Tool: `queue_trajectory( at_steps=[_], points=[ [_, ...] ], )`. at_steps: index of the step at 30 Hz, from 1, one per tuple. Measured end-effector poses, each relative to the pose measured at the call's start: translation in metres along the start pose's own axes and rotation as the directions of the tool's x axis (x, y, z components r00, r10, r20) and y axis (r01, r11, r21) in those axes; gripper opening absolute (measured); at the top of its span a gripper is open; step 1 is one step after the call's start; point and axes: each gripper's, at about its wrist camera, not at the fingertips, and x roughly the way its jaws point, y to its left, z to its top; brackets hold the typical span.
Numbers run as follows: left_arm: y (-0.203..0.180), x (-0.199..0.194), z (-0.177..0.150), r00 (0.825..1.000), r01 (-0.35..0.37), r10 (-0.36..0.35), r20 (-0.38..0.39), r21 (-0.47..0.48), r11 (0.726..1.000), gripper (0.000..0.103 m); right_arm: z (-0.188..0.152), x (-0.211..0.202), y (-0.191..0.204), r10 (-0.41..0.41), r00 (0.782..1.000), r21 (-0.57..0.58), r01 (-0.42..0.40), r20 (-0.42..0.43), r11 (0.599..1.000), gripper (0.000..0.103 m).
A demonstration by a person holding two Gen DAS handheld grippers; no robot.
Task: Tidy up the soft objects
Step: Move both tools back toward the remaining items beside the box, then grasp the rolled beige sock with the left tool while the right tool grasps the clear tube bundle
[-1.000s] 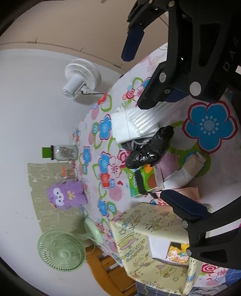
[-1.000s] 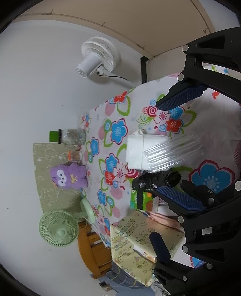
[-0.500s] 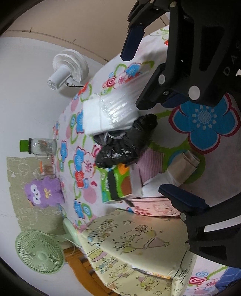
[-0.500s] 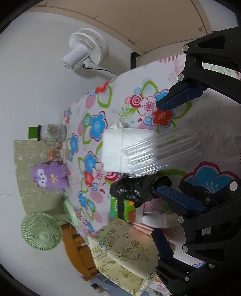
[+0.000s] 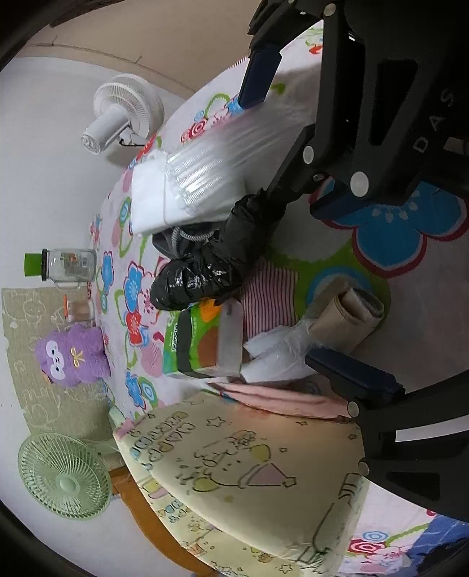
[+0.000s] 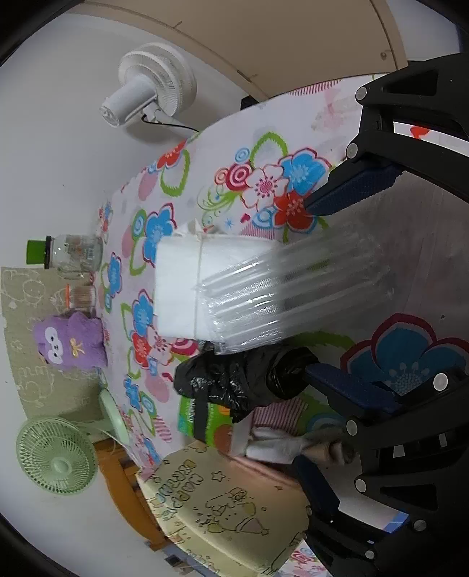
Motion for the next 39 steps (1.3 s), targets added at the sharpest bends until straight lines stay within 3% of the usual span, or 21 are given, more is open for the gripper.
queue_trajectory(
  at_steps=[5, 11, 13, 15, 16, 21, 28, 39],
  points=[
    [0.001, -0.001, -0.002, 1.0, -0.006, 0.006, 0.019, -0.003, 1.0, 0.075, -0.003, 0.006, -0.001, 0.011, 1.0, 0.014, -0.01, -0.011, 1.0, 0.086],
    [0.0, -0.003, -0.003, 1.0, 0.023, -0.023, 0.019, -0.002, 1.0, 0.062, -0.006, 0.01, -0.003, 0.035, 0.999, 0.041, -0.034, -0.028, 0.999, 0.068],
    [0.0, -0.005, -0.003, 0.999, 0.024, -0.024, 0.023, -0.004, 1.0, 0.044, -0.006, 0.009, -0.001, 0.052, 0.998, 0.042, -0.051, -0.027, 0.998, 0.059],
    [0.002, -0.005, -0.003, 0.999, 0.025, -0.025, 0.024, -0.011, 1.0, 0.035, -0.006, 0.008, 0.0, 0.053, 0.998, 0.047, -0.051, -0.025, 0.998, 0.055],
    [0.004, -0.005, -0.002, 0.999, 0.025, -0.025, 0.024, -0.018, 1.0, 0.03, -0.006, 0.007, 0.0, 0.053, 0.998, 0.048, -0.052, -0.023, 0.998, 0.048],
    [0.01, -0.006, -0.002, 0.999, 0.04, -0.04, 0.018, -0.046, 0.998, 0.018, -0.007, 0.001, 0.003, 0.046, 0.999, 0.046, -0.045, -0.017, 0.998, 0.039],
    [0.011, -0.01, -0.004, 0.997, 0.071, -0.07, 0.02, -0.046, 0.996, 0.012, -0.007, -0.01, 0.009, 0.025, 1.0, 0.035, -0.025, 0.0, 0.999, 0.036],
    [0.005, -0.025, -0.002, 0.994, 0.094, -0.093, 0.062, -0.015, 0.995, 0.012, -0.011, -0.03, 0.01, 0.005, 0.999, 0.048, -0.006, 0.037, 0.999, 0.03]
  ],
)
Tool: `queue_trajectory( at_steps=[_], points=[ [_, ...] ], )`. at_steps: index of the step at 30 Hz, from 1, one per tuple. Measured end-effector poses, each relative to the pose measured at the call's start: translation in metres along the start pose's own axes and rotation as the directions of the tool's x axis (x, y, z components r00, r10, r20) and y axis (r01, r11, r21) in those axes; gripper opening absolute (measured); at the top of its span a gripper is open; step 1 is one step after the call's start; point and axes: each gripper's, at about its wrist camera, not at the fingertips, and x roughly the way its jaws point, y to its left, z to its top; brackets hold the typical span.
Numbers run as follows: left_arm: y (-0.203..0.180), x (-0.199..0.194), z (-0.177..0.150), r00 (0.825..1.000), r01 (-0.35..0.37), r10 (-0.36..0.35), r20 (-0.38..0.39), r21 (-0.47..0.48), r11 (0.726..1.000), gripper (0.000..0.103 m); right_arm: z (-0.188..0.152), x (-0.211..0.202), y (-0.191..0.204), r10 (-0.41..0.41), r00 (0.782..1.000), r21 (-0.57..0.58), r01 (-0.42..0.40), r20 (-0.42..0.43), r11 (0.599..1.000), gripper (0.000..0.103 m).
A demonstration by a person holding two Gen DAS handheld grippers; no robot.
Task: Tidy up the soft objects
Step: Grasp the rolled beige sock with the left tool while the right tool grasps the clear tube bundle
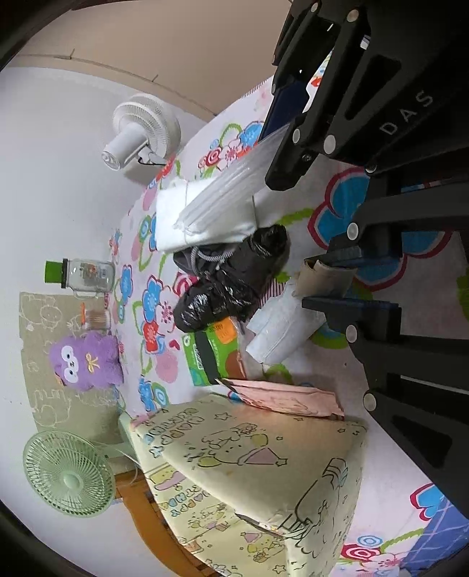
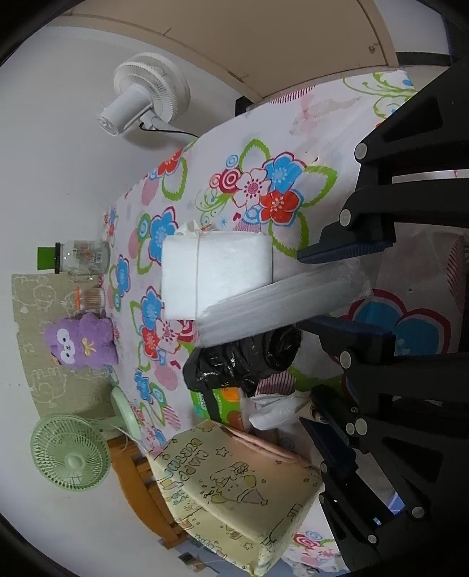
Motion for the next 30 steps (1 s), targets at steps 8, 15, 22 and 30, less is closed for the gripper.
queue_trajectory(
  at_steps=[8, 15, 22, 30],
  points=[
    [-0.007, -0.012, 0.006, 0.999, -0.005, 0.004, 0.035, 0.021, 1.0, 0.011, 0.003, -0.013, 0.001, 0.009, 0.999, 0.004, -0.009, 0.032, 1.0, 0.022],
    [-0.011, -0.023, 0.013, 0.998, -0.01, 0.008, 0.059, 0.033, 0.999, 0.011, 0.007, -0.026, -0.002, 0.023, 0.998, 0.02, -0.024, 0.065, 1.0, 0.018],
    [-0.012, -0.035, 0.022, 0.996, -0.013, 0.01, 0.086, 0.039, 0.999, 0.011, 0.015, -0.038, -0.004, 0.025, 0.995, 0.024, -0.027, 0.092, 0.999, 0.017],
    [-0.015, -0.051, 0.034, 0.993, -0.013, 0.006, 0.12, 0.057, 0.998, 0.011, 0.026, -0.054, -0.003, 0.021, 0.992, 0.026, -0.025, 0.127, 0.999, 0.017]
  ],
)
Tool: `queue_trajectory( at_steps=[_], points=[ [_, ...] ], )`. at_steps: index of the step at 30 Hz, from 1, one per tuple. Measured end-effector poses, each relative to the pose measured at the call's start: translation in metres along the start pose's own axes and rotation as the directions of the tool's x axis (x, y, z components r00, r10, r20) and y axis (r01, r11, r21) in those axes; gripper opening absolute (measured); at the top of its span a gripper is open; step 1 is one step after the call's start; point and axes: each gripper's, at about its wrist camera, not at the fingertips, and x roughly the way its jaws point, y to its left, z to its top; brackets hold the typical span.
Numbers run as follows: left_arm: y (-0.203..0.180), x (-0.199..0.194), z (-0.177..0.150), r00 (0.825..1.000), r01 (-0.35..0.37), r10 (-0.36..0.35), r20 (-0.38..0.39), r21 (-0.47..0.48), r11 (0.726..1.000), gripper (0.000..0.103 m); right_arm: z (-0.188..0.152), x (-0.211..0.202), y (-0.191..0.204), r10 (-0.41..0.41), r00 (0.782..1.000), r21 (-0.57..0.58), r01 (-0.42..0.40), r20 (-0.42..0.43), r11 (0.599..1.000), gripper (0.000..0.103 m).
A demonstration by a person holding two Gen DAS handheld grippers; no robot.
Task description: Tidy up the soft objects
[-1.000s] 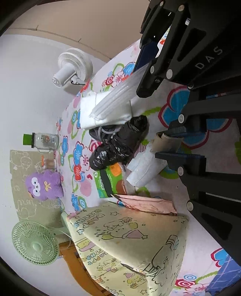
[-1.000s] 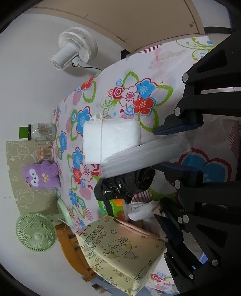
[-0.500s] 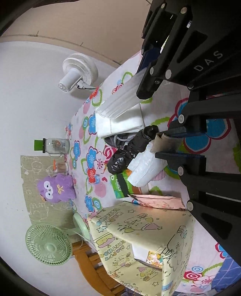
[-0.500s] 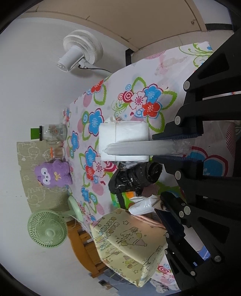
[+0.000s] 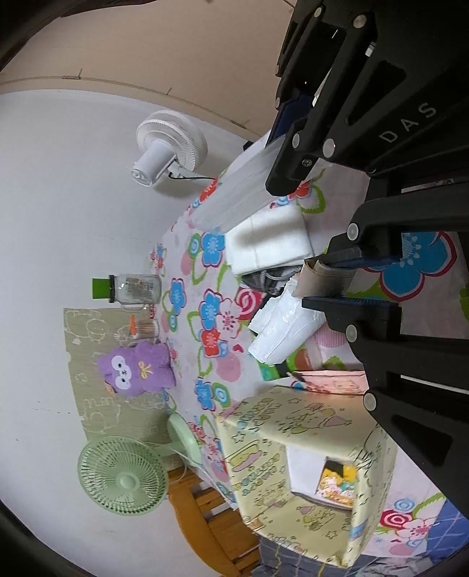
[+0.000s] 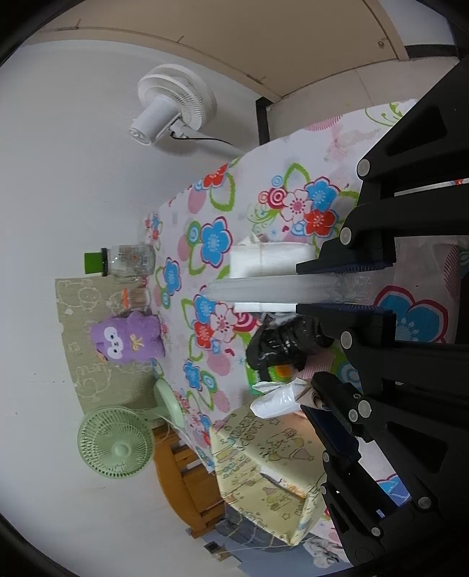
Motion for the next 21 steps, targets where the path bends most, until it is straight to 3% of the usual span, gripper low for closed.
queue_trajectory(
  at_steps=[21],
  points=[
    [0.015, -0.029, 0.033, 0.998, -0.015, 0.014, 0.065, 0.02, 1.0, 0.011, 0.036, -0.03, 0.02, -0.017, 0.998, -0.023, 0.018, 0.063, 1.0, 0.017]
  ],
)
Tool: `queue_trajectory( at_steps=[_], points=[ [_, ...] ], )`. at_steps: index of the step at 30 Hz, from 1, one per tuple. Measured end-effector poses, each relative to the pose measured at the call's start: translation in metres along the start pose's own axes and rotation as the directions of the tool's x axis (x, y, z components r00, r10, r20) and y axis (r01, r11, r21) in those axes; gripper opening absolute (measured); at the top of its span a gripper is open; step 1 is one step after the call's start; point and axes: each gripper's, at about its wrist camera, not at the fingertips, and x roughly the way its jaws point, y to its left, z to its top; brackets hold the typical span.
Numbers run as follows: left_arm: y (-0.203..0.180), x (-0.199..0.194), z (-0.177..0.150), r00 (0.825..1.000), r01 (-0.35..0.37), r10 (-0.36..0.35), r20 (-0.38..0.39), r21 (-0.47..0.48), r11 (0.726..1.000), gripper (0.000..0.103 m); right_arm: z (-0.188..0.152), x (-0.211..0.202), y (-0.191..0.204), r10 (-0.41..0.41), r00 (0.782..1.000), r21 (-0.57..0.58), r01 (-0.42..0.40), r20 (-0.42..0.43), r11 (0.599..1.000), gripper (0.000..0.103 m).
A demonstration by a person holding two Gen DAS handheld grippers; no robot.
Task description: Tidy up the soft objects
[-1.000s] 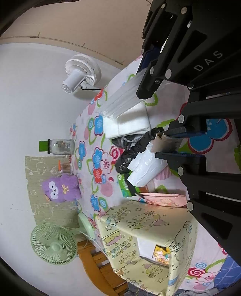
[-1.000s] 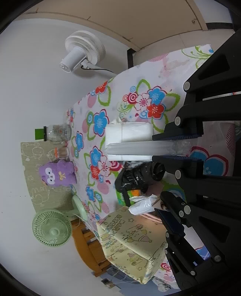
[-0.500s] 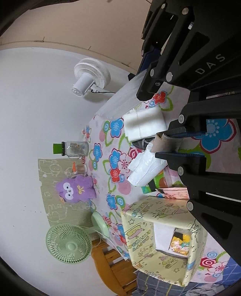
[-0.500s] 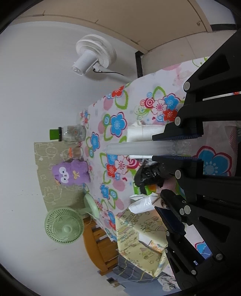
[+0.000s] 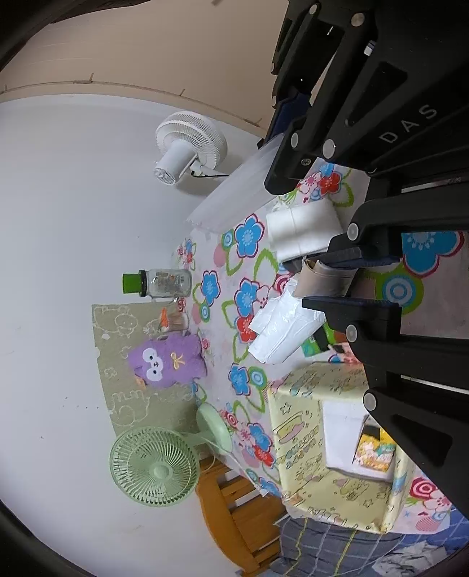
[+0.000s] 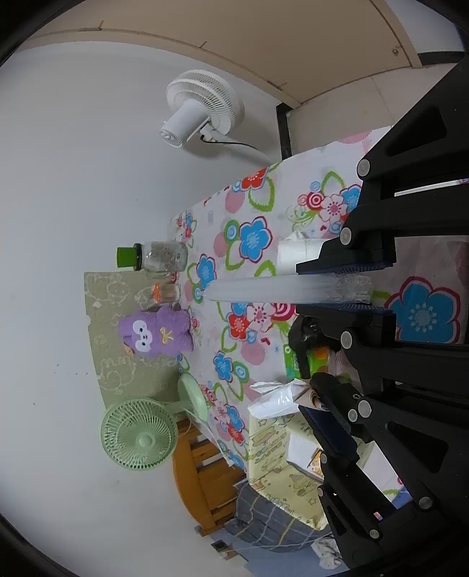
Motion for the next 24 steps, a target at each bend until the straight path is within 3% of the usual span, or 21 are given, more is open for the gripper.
queue_trajectory(
  at_steps=[24],
  points=[
    [0.06, -0.01, 0.009, 0.999, -0.037, 0.038, 0.018, -0.016, 0.999, 0.011, 0.026, 0.005, 0.063, 0.016, 1.0, -0.074, -0.015, 0.005, 0.997, 0.017]
  ],
)
